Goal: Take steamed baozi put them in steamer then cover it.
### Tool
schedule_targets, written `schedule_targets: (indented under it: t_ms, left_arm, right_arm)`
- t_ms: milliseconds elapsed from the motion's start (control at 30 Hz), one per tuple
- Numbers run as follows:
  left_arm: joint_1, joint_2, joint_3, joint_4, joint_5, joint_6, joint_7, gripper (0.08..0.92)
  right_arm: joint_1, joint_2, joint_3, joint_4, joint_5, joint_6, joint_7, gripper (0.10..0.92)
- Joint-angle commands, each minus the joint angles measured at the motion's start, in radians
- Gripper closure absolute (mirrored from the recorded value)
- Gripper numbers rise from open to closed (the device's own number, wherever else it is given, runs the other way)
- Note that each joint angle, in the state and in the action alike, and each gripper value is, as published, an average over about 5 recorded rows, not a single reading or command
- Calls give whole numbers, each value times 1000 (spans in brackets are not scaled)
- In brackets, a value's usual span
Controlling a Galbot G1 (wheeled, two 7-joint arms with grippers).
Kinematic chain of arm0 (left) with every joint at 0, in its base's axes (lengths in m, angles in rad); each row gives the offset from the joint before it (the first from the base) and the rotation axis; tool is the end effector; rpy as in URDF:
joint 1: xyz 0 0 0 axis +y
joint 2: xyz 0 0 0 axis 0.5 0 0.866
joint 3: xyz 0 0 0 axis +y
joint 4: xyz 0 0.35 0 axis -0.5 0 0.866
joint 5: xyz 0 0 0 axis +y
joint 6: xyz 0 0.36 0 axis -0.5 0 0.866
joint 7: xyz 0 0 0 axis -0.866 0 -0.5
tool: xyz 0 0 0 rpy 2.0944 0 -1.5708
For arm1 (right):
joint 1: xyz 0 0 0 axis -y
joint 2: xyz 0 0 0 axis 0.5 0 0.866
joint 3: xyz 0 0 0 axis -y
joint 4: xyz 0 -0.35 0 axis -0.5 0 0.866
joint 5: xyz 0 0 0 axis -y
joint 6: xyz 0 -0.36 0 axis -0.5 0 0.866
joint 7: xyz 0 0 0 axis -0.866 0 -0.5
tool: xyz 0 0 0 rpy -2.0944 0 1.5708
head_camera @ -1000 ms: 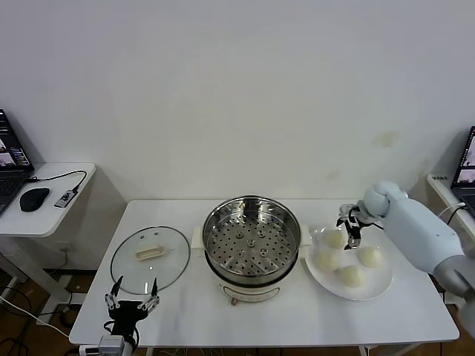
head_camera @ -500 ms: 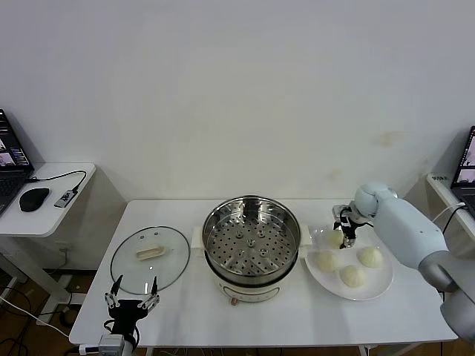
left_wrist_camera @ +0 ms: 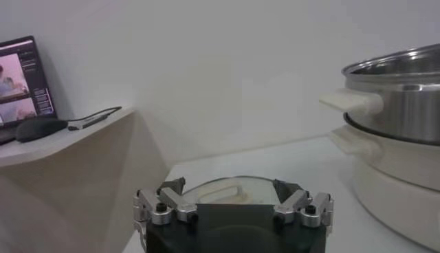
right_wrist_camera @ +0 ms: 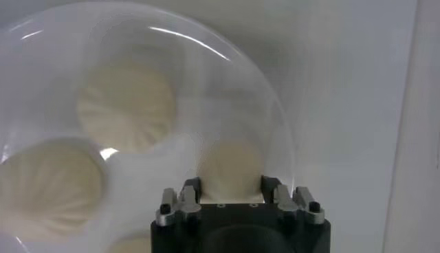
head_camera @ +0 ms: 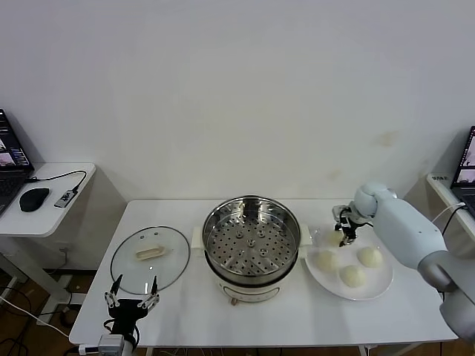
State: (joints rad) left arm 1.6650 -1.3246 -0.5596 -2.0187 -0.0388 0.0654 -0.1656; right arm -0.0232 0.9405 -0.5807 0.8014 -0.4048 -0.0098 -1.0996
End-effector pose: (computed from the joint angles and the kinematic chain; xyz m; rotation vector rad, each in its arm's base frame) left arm 0.1569 0.0586 -0.3390 0.1166 -2.9084 -0.3129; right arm 0.5911 -0.1673 -0.2237 1.1565 -1.3496 1.4743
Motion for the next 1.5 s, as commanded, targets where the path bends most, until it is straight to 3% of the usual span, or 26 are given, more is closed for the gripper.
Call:
schedule_targets:
  t_ms: [33, 433, 833, 1067, 1500]
  left_arm:
    - [1, 1, 1, -1, -6, 1, 1, 177]
    - [9, 15, 13, -16, -148, 24, 1, 177]
    - [23, 0, 5, -38, -164, 12, -6, 177]
    - [18, -3, -10, -44, -161, 13, -8, 177]
    - [8, -10, -16, -52, -153, 18, -10, 177]
  right_arm:
    - [22, -54, -32, 85, 51, -5, 1, 492]
    - [467, -284, -351, 450, 448, -77, -24, 491]
    - [739, -81, -594, 582, 680, -48, 29, 483]
    - [706, 79, -684, 588, 636, 63, 56, 484]
    - [587, 166, -741, 540, 274, 349, 117, 482]
